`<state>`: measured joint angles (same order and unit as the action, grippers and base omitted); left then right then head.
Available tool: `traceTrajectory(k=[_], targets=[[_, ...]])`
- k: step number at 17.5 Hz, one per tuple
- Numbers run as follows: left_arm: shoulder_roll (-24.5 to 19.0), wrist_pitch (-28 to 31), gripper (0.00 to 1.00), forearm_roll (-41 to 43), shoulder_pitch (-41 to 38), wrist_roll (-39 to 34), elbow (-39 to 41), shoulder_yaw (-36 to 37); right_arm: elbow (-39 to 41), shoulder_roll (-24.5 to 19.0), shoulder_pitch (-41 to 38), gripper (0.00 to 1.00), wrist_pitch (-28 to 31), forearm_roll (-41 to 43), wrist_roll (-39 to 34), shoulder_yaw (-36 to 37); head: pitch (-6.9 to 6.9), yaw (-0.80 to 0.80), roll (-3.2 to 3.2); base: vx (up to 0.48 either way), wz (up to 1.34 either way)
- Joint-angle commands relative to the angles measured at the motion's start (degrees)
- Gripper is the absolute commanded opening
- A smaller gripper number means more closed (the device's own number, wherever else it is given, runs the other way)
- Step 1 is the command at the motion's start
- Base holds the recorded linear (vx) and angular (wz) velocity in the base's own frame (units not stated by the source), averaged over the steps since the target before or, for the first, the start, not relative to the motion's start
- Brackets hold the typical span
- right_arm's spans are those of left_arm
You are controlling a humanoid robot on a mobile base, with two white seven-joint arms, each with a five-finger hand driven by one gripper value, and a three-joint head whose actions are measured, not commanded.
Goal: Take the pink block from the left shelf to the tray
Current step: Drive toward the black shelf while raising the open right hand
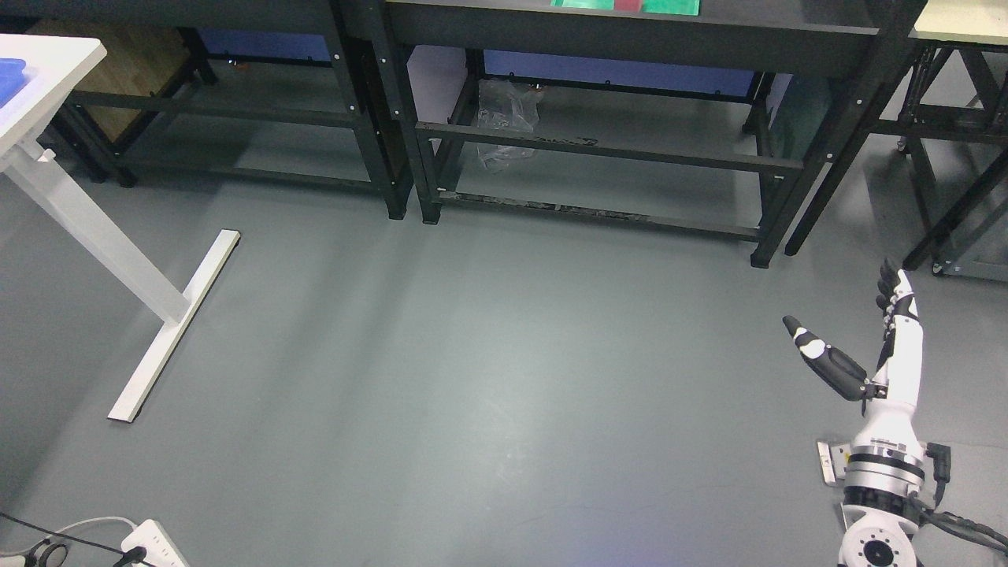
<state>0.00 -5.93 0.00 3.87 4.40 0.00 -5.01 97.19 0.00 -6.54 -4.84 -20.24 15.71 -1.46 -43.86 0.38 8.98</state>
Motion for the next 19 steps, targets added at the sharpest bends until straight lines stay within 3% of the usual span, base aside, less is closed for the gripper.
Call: traceTrajectory(k=[1,19], targets=[[-1.00,0.04,1.00,-0.44,0.00,0.00,1.00,0.00,1.15,1.00,-0.22,1.00,0.54,-51.16,1.87,-5.21,0.00,0.00,0.00,0.073,-0.06],[-1.00,0.04,1.00,-0.44,0.00,0.00,1.00,0.00,1.51,1.00,-1.28,1.00,0.98,-50.86,1.43,-4.60,0.00,0.00,0.00,0.023,0.01]])
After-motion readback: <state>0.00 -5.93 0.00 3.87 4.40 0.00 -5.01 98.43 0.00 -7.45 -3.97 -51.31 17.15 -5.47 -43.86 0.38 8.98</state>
